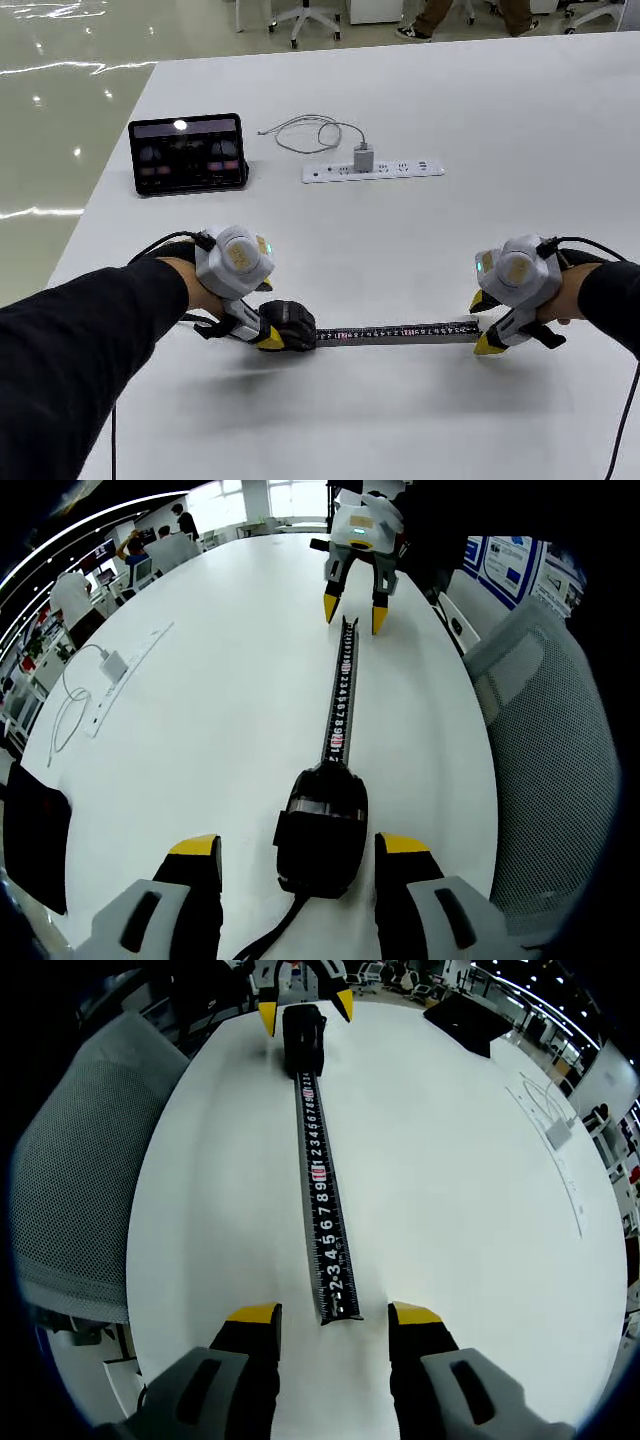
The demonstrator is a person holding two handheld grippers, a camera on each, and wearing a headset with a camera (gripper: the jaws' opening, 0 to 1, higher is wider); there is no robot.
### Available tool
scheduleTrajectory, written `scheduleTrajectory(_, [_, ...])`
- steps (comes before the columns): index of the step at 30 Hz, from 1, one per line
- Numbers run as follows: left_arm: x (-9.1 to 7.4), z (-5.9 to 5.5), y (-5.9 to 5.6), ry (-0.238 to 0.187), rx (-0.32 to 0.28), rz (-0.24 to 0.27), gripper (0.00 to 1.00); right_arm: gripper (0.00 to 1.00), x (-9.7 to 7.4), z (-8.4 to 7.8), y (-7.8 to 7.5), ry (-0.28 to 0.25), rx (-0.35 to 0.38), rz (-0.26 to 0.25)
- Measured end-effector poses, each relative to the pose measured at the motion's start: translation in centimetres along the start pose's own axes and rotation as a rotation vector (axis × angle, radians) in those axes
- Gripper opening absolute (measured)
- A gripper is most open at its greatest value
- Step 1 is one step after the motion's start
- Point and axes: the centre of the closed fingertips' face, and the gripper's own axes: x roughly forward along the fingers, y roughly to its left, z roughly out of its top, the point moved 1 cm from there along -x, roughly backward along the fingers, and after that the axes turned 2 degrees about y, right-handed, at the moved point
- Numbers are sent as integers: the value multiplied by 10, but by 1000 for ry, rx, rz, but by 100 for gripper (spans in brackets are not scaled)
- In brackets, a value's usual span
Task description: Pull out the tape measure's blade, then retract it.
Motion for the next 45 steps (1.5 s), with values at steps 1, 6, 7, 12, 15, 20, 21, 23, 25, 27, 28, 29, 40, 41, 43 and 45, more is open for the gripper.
scheduleTrajectory(1, [0,0,0,-6,-11,0,61,40,0,0,0,-5,8,-2])
scheduleTrajectory(6, [0,-3,4,-1,-25,25,79,44,-1,1,1,-11,25,-1])
scheduleTrajectory(7, [0,-2,5,-6,-27,34,85,44,-1,1,1,-11,24,-3])
scheduleTrajectory(12, [1,-4,3,3,-92,20,92,50,-1,3,-1,-20,57,-11])
scheduleTrajectory(15, [2,-3,4,-15,-109,36,100,56,-2,5,0,-27,94,-11])
scheduleTrajectory(20, [-1,-2,3,-48,-159,39,100,64,-3,10,1,-57,141,-27])
scheduleTrajectory(21, [-2,-4,3,-56,-201,43,100,65,-4,12,-1,-77,155,-46])
scheduleTrajectory(23, [-5,-7,7,-67,-205,76,100,67,-5,13,-5,-115,204,-80])
scheduleTrajectory(25, [-6,-8,5,-90,-231,72,100,72,-4,13,-5,-138,233,-91])
scheduleTrajectory(27, [-9,-8,6,-137,-292,95,100,80,-4,13,-3,-171,293,-96])
scheduleTrajectory(28, [-10,-9,5,-168,-325,101,100,84,-4,13,-2,-187,340,-99])
scheduleTrajectory(29, [-11,-11,3,-176,-337,107,100,86,-5,12,-2,-197,353,-109])
scheduleTrajectory(40, [-23,-44,2,-247,-513,219,100,100,-14,6,2,-263,459,-178])
scheduleTrajectory(41, [-24,-46,2,-258,-525,221,100,100,-16,6,1,-267,468,-190])
scheduleTrajectory(43, [-28,-46,3,-290,-539,233,100,100,-18,6,1,-285,485,-201])
scheduleTrajectory(45, [-30,-46,2,-295,-544,242,100,100,-19,5,1,-289,496,-213])
